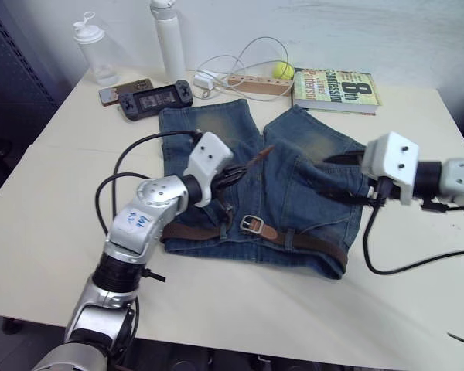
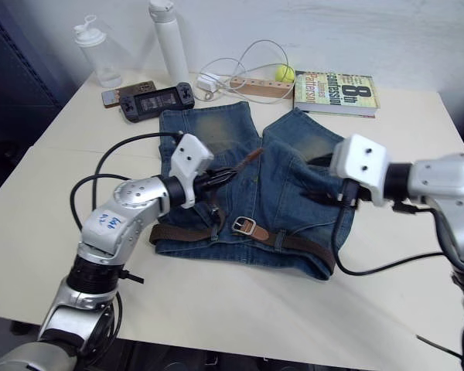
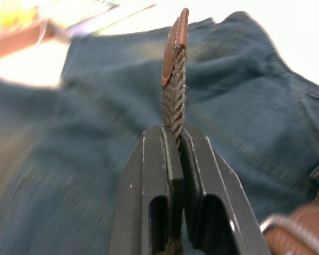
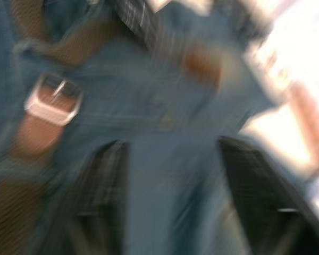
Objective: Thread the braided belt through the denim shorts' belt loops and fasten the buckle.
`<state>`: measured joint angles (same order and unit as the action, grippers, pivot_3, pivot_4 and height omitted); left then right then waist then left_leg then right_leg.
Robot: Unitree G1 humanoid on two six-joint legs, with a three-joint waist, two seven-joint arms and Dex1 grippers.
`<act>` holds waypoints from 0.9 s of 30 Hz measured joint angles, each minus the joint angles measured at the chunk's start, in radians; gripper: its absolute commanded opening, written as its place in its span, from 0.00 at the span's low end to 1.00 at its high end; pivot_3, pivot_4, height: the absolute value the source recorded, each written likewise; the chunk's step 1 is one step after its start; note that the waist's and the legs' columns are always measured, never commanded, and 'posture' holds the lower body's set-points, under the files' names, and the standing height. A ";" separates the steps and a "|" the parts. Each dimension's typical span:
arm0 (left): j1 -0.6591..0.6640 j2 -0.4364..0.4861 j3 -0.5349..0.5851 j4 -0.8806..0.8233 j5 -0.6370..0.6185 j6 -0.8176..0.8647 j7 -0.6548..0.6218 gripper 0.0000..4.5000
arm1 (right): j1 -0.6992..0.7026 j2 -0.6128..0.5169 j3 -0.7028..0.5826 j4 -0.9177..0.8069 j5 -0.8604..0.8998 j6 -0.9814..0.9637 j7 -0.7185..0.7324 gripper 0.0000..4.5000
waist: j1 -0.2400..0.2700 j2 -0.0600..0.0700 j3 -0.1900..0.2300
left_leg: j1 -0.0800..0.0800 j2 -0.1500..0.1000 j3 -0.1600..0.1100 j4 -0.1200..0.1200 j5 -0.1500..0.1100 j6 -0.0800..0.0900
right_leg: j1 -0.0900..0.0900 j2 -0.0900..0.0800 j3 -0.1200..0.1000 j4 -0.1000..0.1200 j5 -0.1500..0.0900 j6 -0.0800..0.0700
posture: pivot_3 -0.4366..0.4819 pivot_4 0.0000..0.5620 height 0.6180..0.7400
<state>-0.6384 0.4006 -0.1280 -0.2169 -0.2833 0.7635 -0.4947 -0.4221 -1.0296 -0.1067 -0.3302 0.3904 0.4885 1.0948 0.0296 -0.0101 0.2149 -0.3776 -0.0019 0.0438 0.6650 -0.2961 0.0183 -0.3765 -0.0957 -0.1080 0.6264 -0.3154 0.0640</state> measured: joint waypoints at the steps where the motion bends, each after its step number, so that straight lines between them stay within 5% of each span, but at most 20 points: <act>1: 0.006 0.014 0.012 0.000 -0.014 0.003 -0.023 0.00 | 0.043 0.003 -0.016 -0.022 0.016 0.036 -0.013 0.99 | 0.000 0.000 0.000 | 0.000 0.000 0.000 0.000 0.000 0.000 | 0.000 0.000 0.000 0.000 0.000 0.000 | 0.48 0.27 0.74; 10: 0.090 0.149 0.041 0.014 -0.053 -0.009 -0.193 0.00 | 0.214 0.094 -0.034 -0.185 0.107 0.275 -0.175 0.99 | -0.003 0.000 0.000 | 0.001 0.000 0.001 0.000 0.000 -0.001 | -0.001 0.000 0.001 0.001 0.000 0.000 | 0.48 0.27 0.71; 13: 0.133 0.209 0.030 0.016 -0.049 -0.037 -0.254 0.00 | 0.223 0.095 -0.029 -0.246 0.153 0.343 -0.195 0.99 | 0.015 -0.008 -0.003 | -0.001 0.009 0.048 0.000 -0.005 -0.002 | -0.036 0.004 0.039 0.023 -0.001 -0.003 | 0.48 0.27 0.70; 16: 0.154 0.257 0.016 0.030 -0.034 -0.091 -0.312 0.00 | 0.253 0.097 -0.003 -0.291 0.184 0.362 -0.191 0.99 | 0.001 -0.009 -0.002 | 0.000 0.007 0.047 0.001 -0.004 0.000 | -0.035 0.003 0.037 0.026 -0.001 -0.003 | 0.48 0.27 0.70; 27: 0.189 0.310 0.008 0.060 0.030 -0.243 -0.378 0.00 | 0.237 0.101 0.330 -0.308 -0.171 -0.021 -0.200 0.99 | -0.010 -0.013 -0.003 | 0.001 0.007 0.046 0.000 -0.005 0.001 | -0.034 0.003 0.037 0.026 -0.001 -0.002 | 0.48 0.27 0.70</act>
<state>-0.4493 0.7103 -0.1197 -0.1565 -0.2532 0.5205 -0.8726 -0.1850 -0.9290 0.2229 -0.6384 0.2191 0.4677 0.8949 0.0200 -0.0227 0.2123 -0.3770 0.0050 0.0898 0.6655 -0.3013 0.0189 -0.4106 -0.0926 -0.0707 0.6523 -0.3163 0.0617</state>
